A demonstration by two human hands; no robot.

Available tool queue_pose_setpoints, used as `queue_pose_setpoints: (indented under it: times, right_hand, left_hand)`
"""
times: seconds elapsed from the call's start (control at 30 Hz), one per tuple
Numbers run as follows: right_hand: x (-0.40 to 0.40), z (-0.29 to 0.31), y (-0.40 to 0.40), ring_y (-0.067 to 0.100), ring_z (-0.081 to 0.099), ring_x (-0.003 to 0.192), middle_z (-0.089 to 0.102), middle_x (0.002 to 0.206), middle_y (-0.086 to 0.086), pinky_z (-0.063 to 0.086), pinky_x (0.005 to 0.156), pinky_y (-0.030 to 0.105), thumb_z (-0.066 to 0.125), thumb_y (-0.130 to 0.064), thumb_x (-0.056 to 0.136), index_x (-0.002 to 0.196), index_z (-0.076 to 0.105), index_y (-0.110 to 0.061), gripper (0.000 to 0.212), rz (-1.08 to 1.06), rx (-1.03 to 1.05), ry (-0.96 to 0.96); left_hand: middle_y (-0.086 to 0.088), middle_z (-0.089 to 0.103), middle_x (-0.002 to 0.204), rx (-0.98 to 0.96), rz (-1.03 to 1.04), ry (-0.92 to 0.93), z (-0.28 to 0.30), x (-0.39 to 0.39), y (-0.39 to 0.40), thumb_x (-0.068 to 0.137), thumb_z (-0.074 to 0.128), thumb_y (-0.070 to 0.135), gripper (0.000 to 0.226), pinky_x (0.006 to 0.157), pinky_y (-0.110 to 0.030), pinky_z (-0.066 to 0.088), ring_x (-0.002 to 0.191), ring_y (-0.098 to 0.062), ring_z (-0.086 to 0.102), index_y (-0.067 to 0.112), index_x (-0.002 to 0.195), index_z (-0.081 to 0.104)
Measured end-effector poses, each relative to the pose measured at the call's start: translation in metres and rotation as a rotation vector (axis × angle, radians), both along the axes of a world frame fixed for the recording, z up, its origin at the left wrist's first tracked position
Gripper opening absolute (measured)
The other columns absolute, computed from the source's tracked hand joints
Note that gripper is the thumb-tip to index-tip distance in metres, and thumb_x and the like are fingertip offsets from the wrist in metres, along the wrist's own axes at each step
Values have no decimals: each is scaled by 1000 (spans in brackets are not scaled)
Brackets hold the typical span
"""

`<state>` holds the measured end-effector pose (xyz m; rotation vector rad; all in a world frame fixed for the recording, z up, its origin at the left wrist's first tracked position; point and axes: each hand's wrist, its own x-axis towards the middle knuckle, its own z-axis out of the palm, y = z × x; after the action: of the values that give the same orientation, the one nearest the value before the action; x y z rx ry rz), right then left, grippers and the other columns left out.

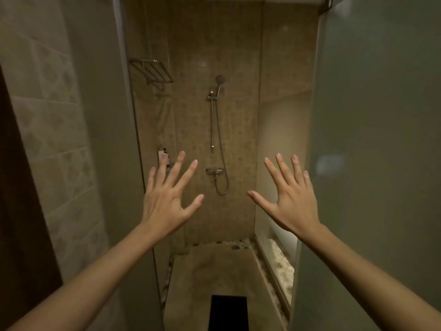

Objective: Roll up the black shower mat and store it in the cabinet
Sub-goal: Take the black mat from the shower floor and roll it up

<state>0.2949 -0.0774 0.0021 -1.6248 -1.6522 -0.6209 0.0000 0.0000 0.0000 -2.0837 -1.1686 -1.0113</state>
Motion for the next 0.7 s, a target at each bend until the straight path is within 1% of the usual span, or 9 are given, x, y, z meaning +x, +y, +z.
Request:
queue_pose_setpoints:
  times: [0.23, 0.33, 0.43, 0.57, 0.7]
  right_hand:
    - [18, -38, 42, 20, -8, 156, 7, 169, -8, 12, 126, 51, 21, -90, 85, 159, 11, -42, 88, -11, -78, -19]
    - [35, -54, 75, 19, -9, 156, 5, 169, -9, 10, 126, 50, 19, -90, 85, 158, 9, -44, 87, 15, -110, 7]
    - [51, -75, 114, 18, -9, 156, 5, 169, -10, 9, 125, 50, 21, -88, 87, 158, 9, -44, 85, 71, -127, 27]
    - [72, -109, 163, 14, -13, 155, 3, 169, -12, 7, 125, 48, 24, -86, 89, 158, 6, -46, 82, 153, -176, 60]
    - [92, -148, 204, 15, -11, 156, 3, 169, -13, 12, 126, 48, 25, -86, 89, 158, 5, -46, 82, 184, -248, 100]
  left_hand:
    - [5, -5, 168, -74, -54, 24, -39, 30, 40, 92, 33, 69, 77, 119, -62, 11, 153, -28, -9, 37, 158, 8]
    - [6, -6, 168, -155, -60, 14, -59, 48, 70, 92, 33, 69, 78, 119, -64, 13, 153, -26, -10, 37, 158, 6]
    - [7, -8, 167, -205, -52, 13, -79, 67, 101, 93, 35, 67, 79, 119, -63, 13, 153, -25, -11, 37, 158, 4]
    - [9, -7, 167, -279, -28, -26, -111, 87, 139, 92, 37, 66, 78, 120, -61, 12, 153, -24, -11, 39, 158, 5]
    - [10, -6, 167, -362, 3, -34, -146, 105, 173, 92, 36, 66, 77, 119, -60, 12, 153, -25, -11, 40, 158, 5]
